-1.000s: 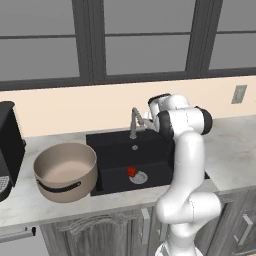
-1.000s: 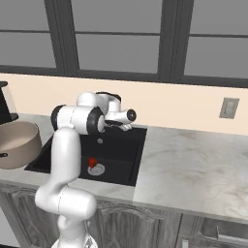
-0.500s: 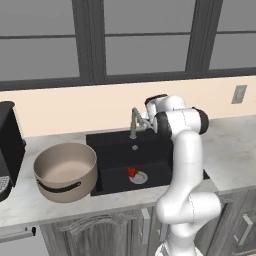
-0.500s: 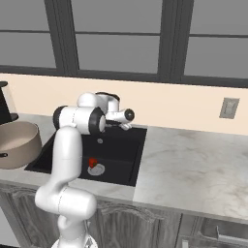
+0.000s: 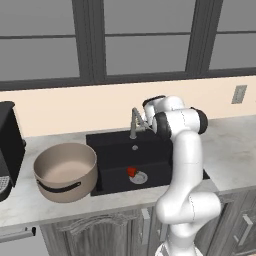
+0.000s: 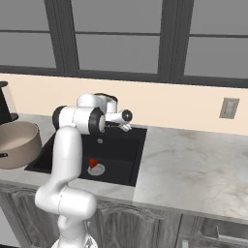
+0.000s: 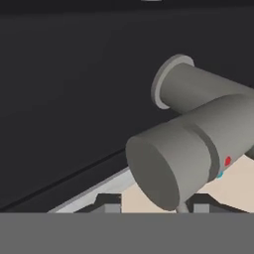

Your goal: Dump the bell pepper from the pot into the sink. Then turn on the water and wash the bell pepper. Then turn off the water and put the bell pepper back in the pot.

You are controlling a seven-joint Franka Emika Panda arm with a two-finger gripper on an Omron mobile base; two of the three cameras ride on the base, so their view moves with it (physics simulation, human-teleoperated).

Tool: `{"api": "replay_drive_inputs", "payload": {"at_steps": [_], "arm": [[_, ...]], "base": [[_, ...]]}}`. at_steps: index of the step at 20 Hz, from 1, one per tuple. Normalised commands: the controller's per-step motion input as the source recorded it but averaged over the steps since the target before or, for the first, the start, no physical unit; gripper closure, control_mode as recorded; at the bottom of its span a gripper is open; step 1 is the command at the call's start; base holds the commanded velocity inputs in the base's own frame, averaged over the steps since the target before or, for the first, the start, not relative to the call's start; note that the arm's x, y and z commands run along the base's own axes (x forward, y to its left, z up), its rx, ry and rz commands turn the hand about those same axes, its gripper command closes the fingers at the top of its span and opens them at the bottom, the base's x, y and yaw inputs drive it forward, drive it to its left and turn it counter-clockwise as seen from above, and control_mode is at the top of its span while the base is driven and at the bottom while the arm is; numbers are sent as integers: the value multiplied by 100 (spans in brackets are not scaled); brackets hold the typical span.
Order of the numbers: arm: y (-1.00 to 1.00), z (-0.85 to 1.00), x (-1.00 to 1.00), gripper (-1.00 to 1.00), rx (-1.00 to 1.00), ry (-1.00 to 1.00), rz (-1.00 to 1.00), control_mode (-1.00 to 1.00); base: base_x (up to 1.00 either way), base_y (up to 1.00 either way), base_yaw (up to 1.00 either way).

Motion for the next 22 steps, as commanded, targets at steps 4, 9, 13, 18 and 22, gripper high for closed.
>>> {"api": "replay_drive_inputs", "payload": {"at_steps": [4,9,13,18,22], "arm": [[-46,0,8,100,0,13,-7,-100],[-57,0,8,100,3,16,-10,-100],[-68,0,12,100,12,22,-13,-100],[-76,0,4,100,16,26,-15,-100],[-82,0,0,100,19,28,-15,-100]], "base": [[0,0,0],[0,0,0],[0,0,0],[0,0,0],[0,0,0]]}}
